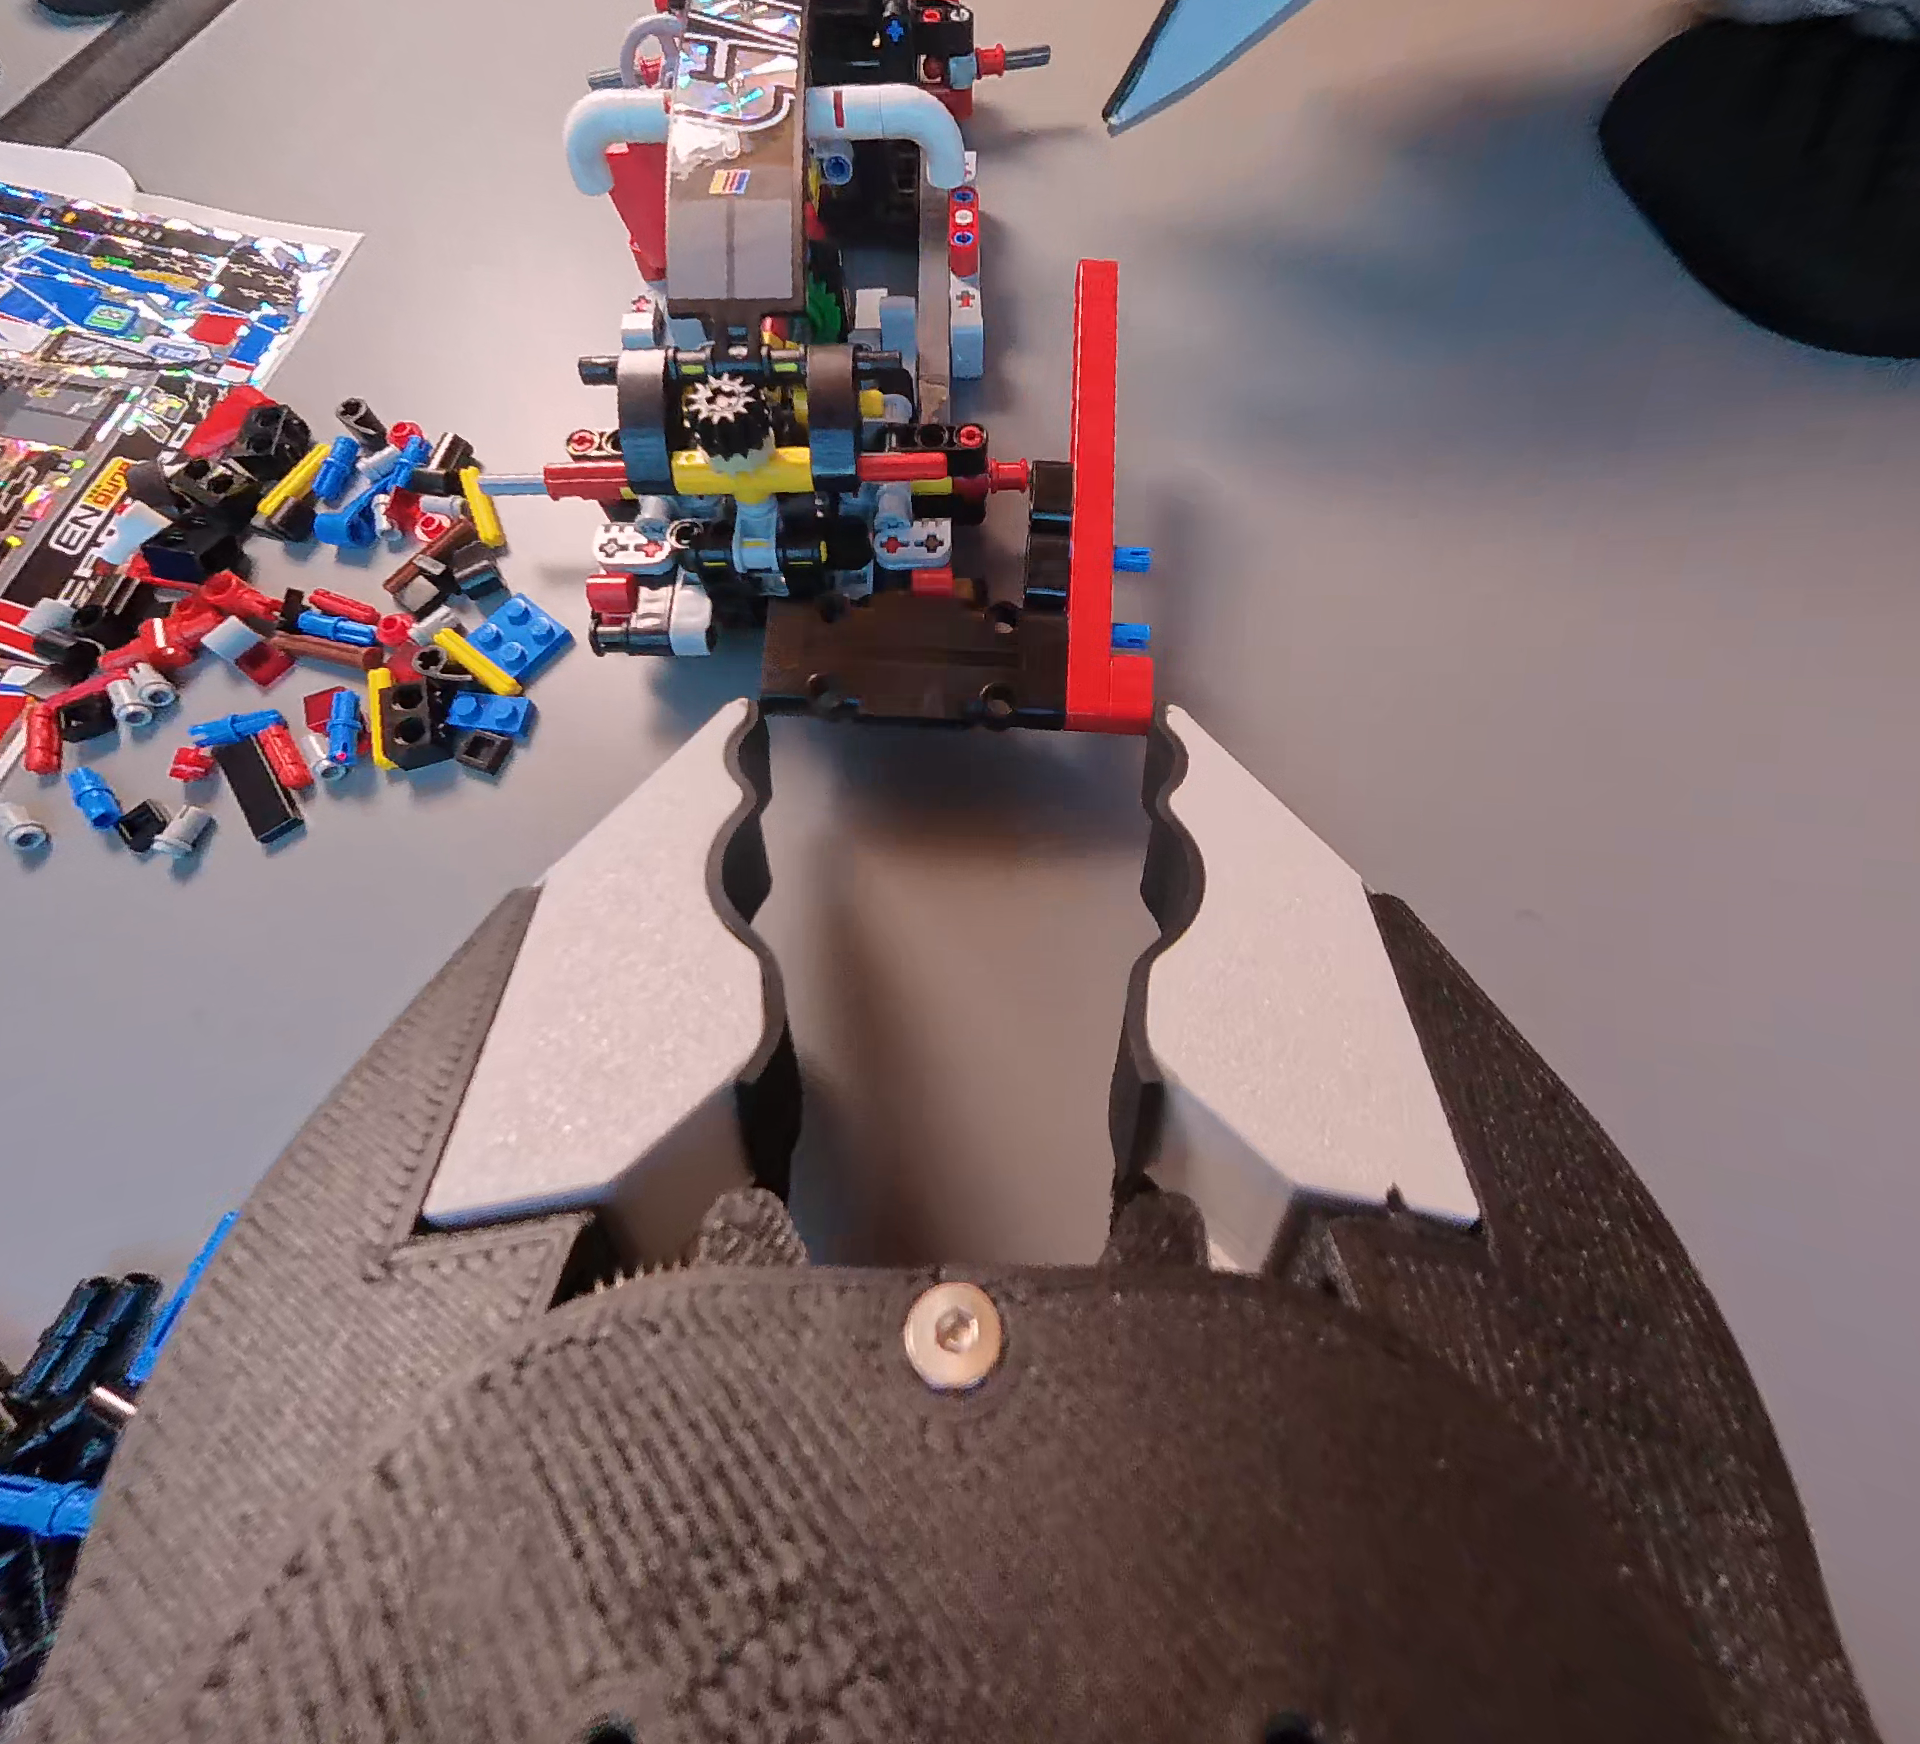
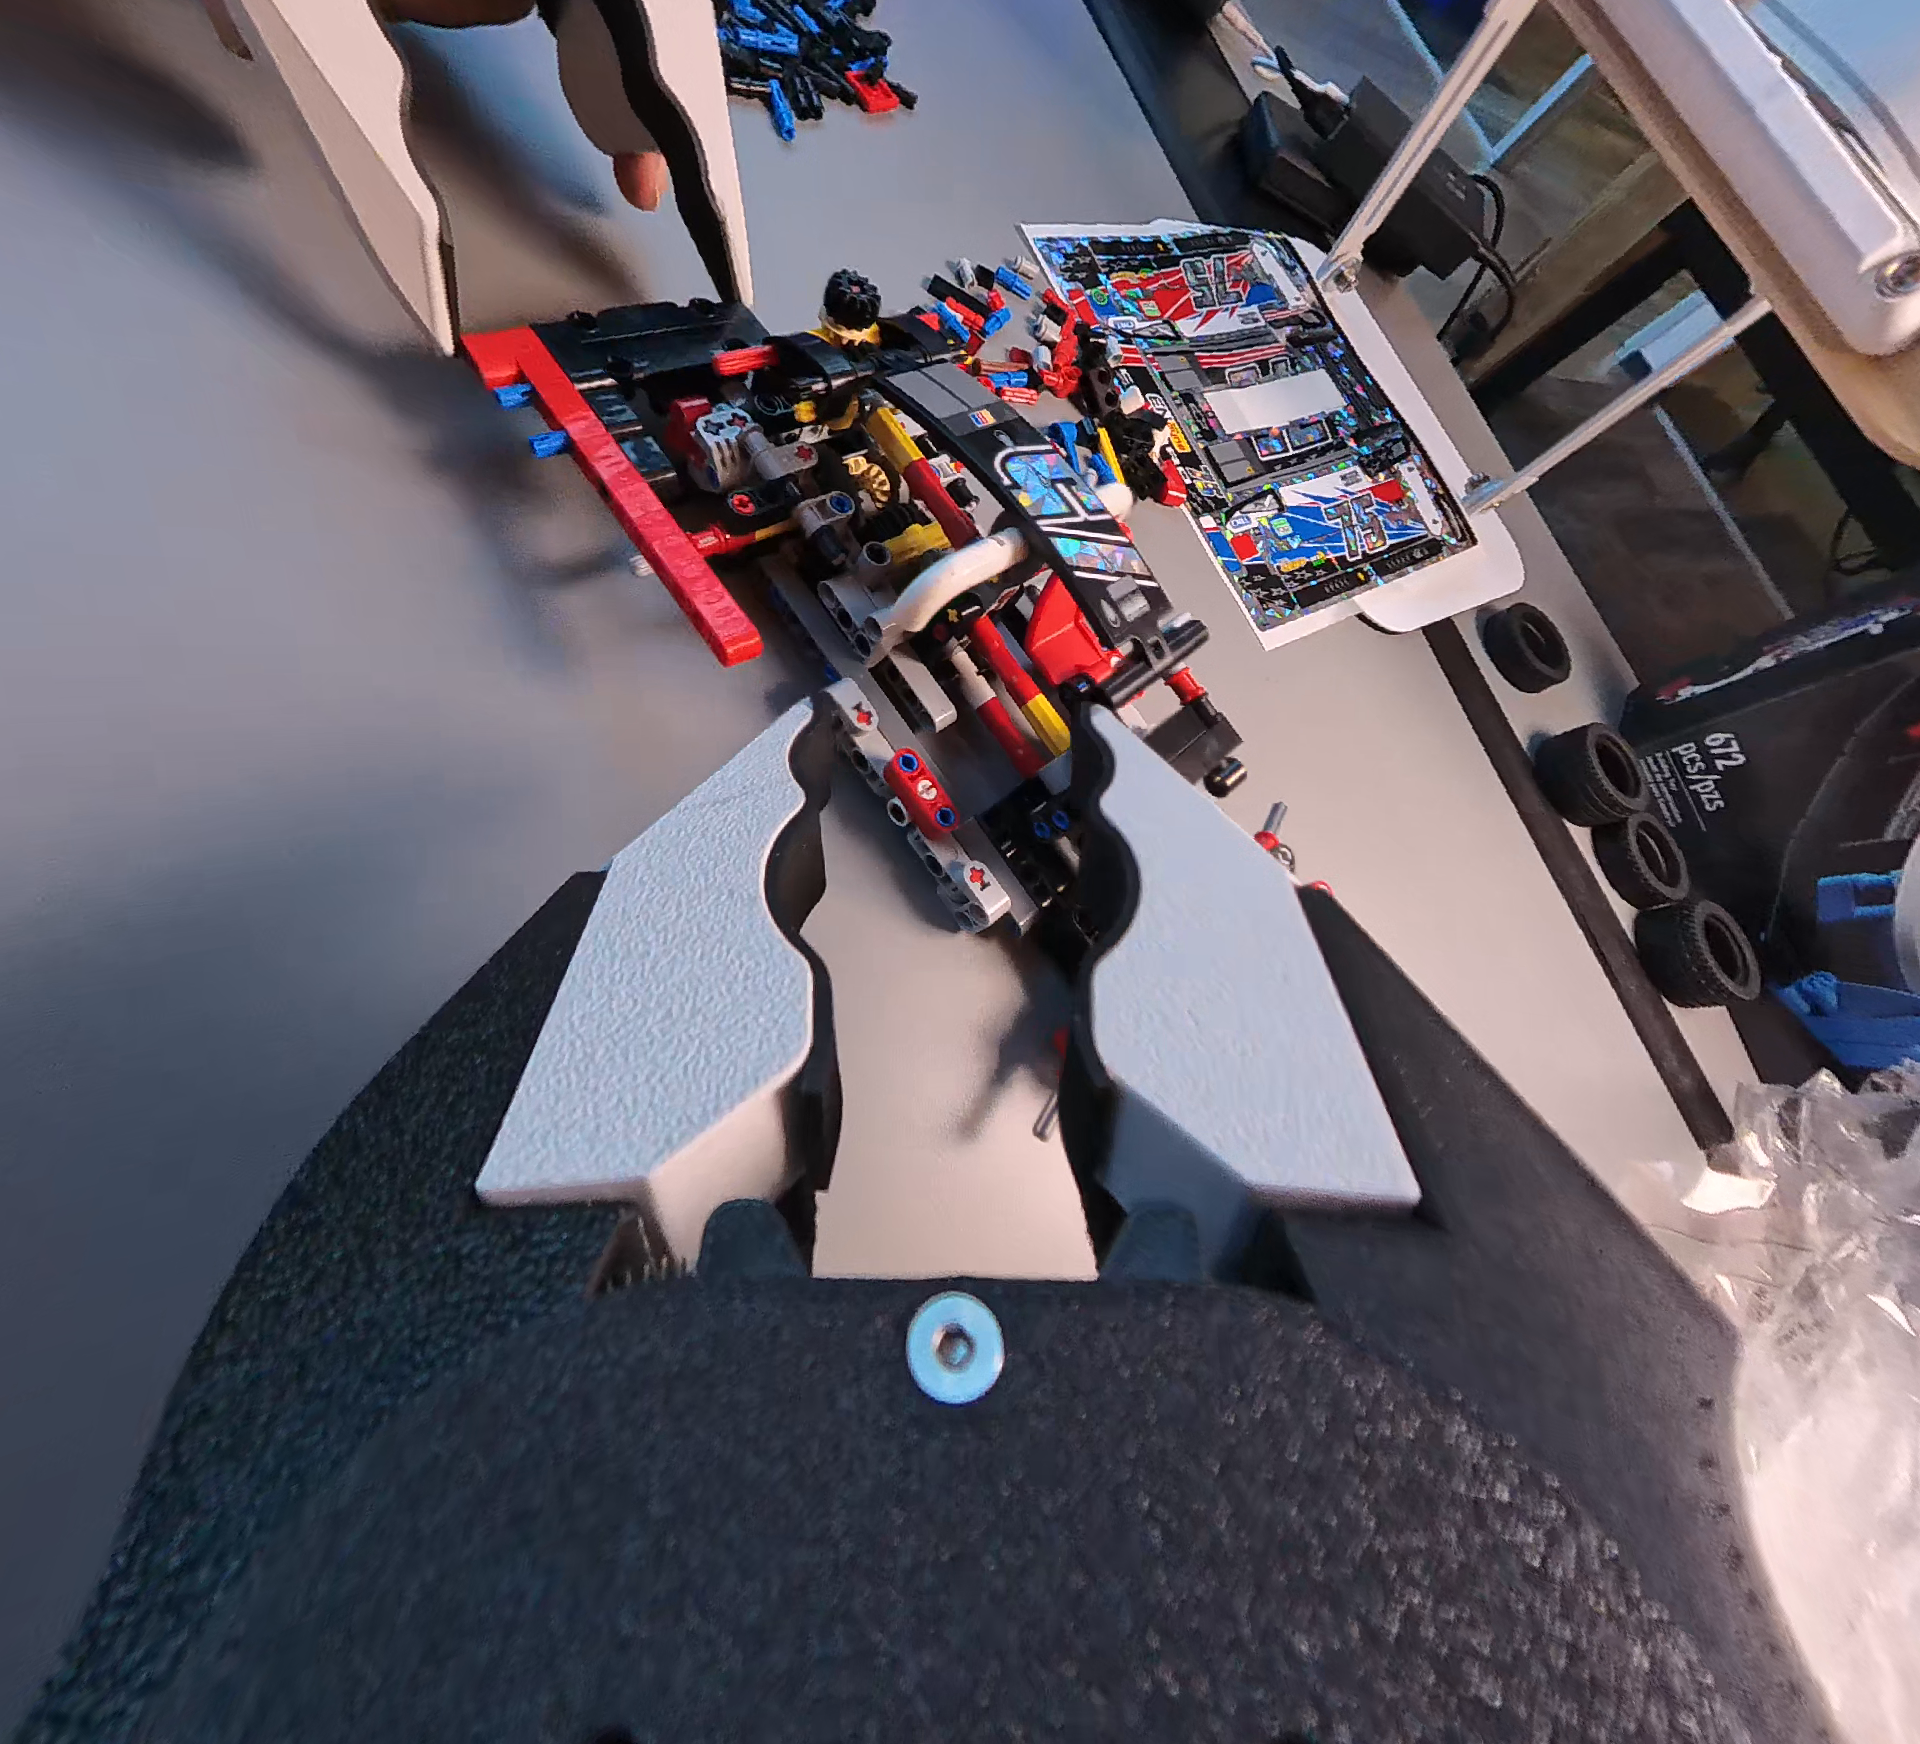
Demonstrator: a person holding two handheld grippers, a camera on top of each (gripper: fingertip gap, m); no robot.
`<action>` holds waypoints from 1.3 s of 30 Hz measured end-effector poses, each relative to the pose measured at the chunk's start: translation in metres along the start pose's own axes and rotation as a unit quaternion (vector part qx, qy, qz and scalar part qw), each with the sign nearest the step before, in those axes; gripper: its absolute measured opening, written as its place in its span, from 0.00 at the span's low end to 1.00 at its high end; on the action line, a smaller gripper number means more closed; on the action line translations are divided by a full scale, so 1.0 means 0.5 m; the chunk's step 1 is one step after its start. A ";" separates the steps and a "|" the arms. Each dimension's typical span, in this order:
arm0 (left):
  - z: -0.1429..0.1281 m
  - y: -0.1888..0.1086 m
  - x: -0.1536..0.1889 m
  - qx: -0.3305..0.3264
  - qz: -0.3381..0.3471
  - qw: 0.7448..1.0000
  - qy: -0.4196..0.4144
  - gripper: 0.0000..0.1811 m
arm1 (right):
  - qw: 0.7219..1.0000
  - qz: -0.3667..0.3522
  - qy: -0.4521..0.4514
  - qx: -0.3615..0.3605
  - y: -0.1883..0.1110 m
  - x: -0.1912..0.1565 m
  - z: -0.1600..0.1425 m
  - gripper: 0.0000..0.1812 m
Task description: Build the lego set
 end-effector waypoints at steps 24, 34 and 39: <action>0.004 -0.020 0.033 -0.004 -0.065 0.998 0.010 0.39 | 0.984 0.163 -0.075 -0.005 0.042 -0.119 0.009 0.05; -0.017 -0.053 0.029 -0.018 -0.101 0.995 -0.007 0.36 | 0.980 0.167 -0.108 -0.008 0.054 -0.153 0.026 0.07; -0.009 -0.057 0.007 0.028 -0.046 0.999 -0.007 0.37 | 0.983 0.174 -0.052 0.016 0.042 -0.131 0.026 0.14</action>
Point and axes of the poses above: each gripper's, where its closed fingertips meet, y out along the fingers, z out of its top, x = y × z across the jaws, the point moved 9 cm from there along -y, back along the fingers, and after that the axes turned 7 degrees about -z, right-handed, at the moved point
